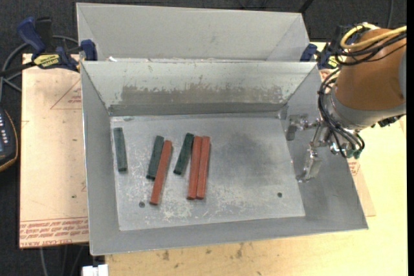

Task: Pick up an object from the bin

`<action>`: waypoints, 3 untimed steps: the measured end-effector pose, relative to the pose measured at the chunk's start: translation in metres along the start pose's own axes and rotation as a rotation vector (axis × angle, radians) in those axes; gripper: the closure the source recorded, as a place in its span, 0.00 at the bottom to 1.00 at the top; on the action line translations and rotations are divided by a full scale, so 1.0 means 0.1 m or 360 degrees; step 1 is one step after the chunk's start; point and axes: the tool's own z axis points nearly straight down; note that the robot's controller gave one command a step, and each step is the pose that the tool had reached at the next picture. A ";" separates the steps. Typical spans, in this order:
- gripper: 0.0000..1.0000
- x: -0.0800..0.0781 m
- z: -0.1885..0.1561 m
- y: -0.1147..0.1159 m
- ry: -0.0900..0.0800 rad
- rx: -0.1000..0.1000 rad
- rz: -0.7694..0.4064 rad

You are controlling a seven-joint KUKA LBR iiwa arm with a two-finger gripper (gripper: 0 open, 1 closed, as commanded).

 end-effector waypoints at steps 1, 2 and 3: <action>0.00 -0.60 -0.01 0.82 -0.0018 -0.0006 0.0198; 0.00 -0.65 0.43 1.99 -0.0007 -0.0006 0.0173; 0.00 -1.01 1.03 2.09 -0.0007 0.0001 -0.0254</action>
Offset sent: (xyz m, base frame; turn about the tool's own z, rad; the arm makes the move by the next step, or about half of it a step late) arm 0.0579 0.0764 0.0011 0.1324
